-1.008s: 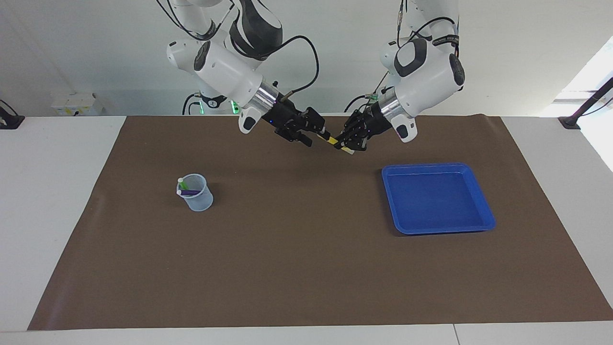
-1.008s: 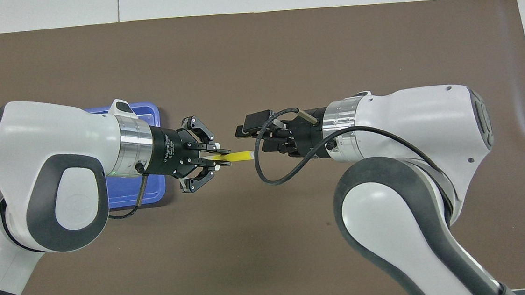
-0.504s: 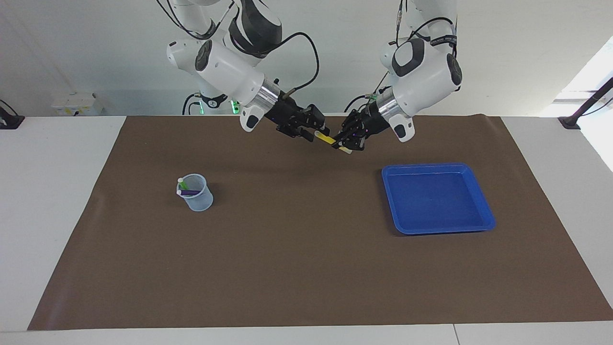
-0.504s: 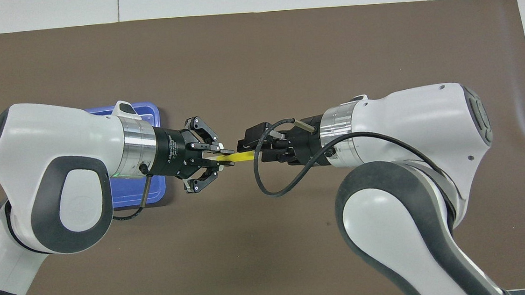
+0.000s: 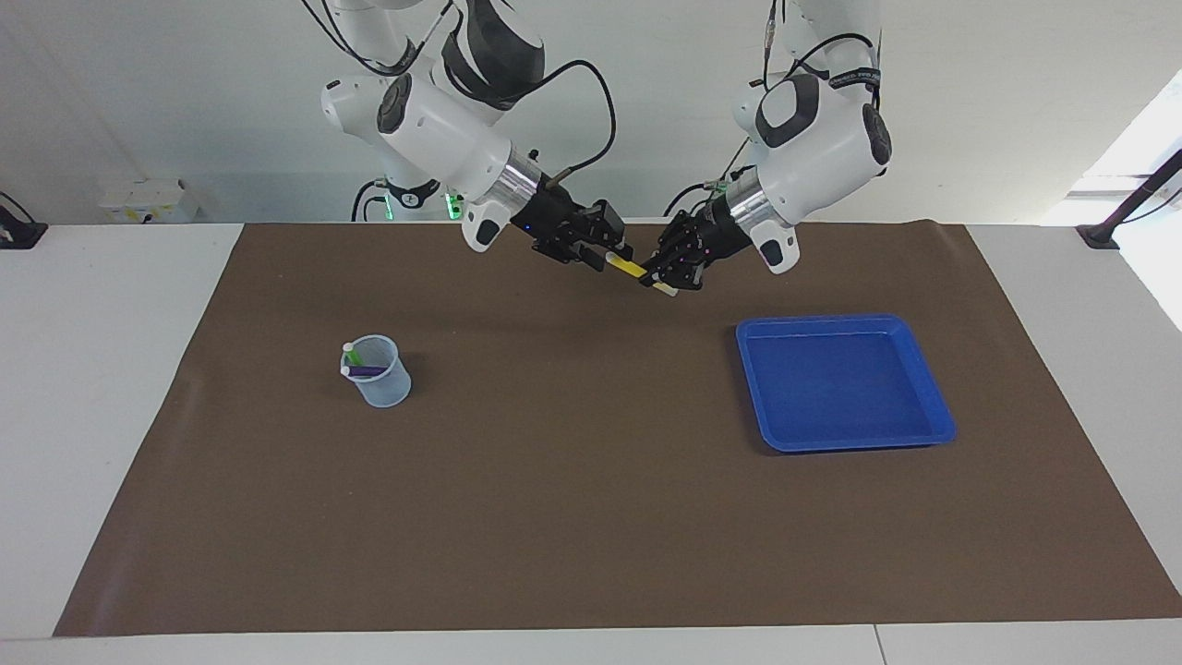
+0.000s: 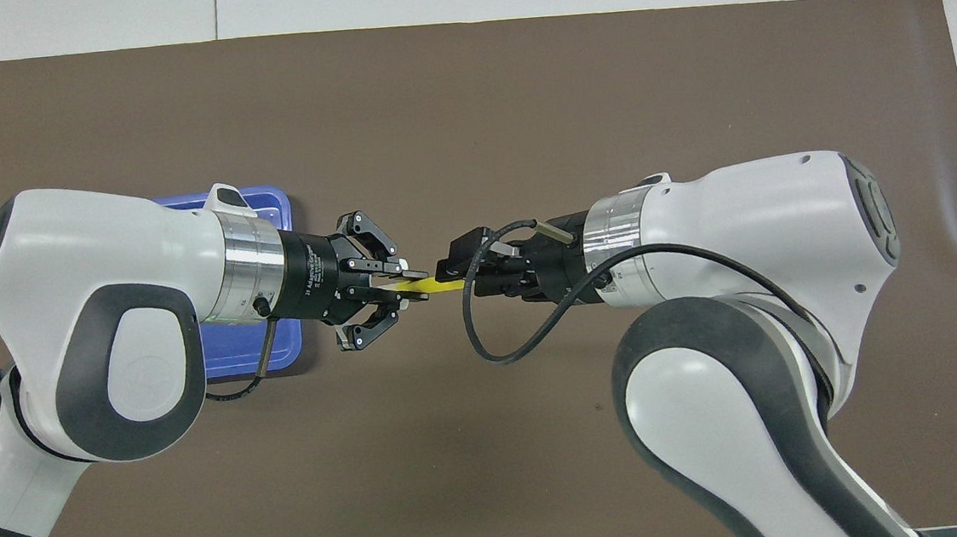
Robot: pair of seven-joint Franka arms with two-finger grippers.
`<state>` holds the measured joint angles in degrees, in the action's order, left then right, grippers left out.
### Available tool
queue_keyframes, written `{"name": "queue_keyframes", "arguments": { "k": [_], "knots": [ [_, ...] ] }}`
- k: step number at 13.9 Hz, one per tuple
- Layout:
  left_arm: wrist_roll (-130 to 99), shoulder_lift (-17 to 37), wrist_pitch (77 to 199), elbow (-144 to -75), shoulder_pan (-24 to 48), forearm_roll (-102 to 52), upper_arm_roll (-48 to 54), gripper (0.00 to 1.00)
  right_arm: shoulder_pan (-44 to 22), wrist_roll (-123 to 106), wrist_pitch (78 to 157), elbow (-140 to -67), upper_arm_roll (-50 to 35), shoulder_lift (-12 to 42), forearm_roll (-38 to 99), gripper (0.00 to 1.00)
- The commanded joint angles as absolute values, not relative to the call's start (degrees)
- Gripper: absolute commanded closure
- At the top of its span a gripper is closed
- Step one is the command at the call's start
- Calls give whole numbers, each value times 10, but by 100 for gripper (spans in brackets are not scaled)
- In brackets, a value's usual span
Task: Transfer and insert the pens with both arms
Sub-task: 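Grasp the yellow pen with the right gripper and open the left gripper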
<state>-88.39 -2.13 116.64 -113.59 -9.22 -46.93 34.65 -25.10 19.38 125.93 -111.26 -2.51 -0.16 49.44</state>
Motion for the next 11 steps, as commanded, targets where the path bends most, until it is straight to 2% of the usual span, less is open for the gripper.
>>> {"name": "queue_keyframes", "arguments": {
  "k": [1, 7, 8, 9, 11],
  "knots": [
    [-890, -41, 1178, -1155, -87, -484, 342, 100, -243, 180, 1251, -1118, -27, -11, 486, 100],
    [-891, -41, 1179, -1154, -87, -487, 342, 100, -231, 182, 1234, -1115, -27, -11, 486, 100],
    [-886, -41, 1183, -1153, -86, -488, 342, 40, -229, 181, 1228, -1114, -26, -11, 486, 100],
    [-886, -41, 1184, -1153, -86, -488, 342, 0, -222, 181, 1223, -1114, -25, -11, 486, 100],
    [-888, -42, 1183, -1156, -88, -488, 342, 0, -215, 180, 1182, -1100, -21, -11, 458, 100]
  ]
}}
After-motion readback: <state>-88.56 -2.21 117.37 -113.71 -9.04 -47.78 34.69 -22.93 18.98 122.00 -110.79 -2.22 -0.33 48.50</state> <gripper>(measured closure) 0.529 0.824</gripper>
